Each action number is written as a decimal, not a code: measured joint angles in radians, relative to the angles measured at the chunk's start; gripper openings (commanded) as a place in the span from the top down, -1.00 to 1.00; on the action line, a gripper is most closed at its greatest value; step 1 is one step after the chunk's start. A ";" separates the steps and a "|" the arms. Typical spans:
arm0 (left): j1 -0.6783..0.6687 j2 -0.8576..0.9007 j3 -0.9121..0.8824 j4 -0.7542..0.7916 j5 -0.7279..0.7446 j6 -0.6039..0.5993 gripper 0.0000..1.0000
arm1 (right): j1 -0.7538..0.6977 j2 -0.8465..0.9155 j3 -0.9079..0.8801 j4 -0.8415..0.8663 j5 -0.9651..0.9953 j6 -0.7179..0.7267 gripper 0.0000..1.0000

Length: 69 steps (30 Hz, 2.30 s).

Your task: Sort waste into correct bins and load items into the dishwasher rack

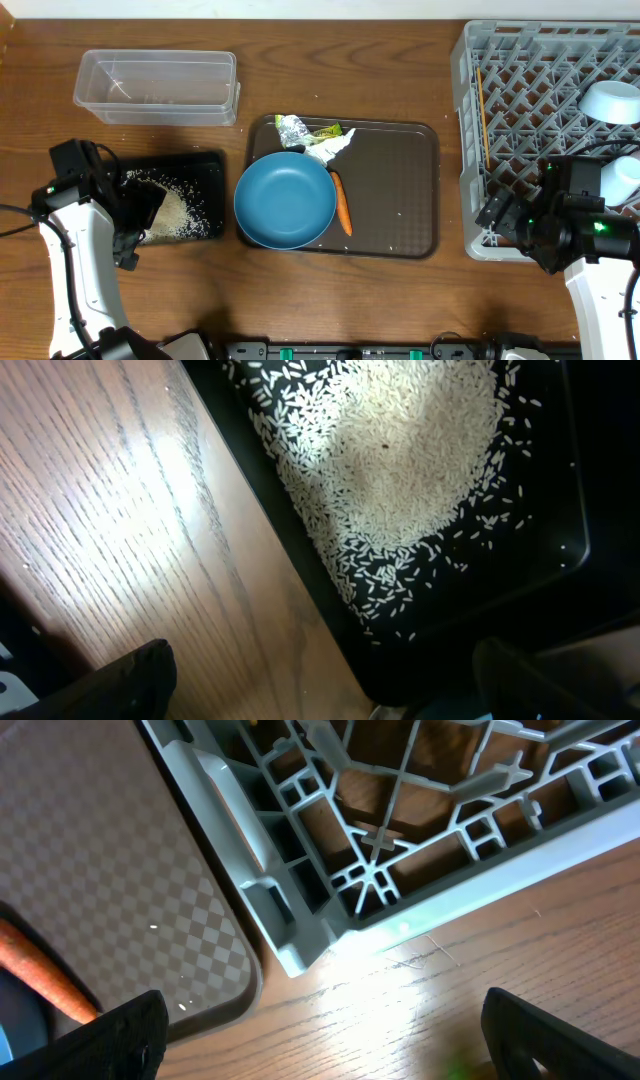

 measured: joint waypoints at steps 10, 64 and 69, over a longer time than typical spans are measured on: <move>0.000 0.000 0.000 0.000 0.000 0.000 -0.95 | 0.000 0.000 0.000 0.000 0.000 0.000 -0.98; 0.000 0.000 0.000 -0.001 0.005 0.000 -0.96 | 0.870 0.336 0.007 0.489 -0.130 -0.163 -0.72; 0.000 0.000 0.000 0.000 0.008 0.000 -0.96 | 0.998 0.465 0.101 0.469 -0.043 -0.208 -0.72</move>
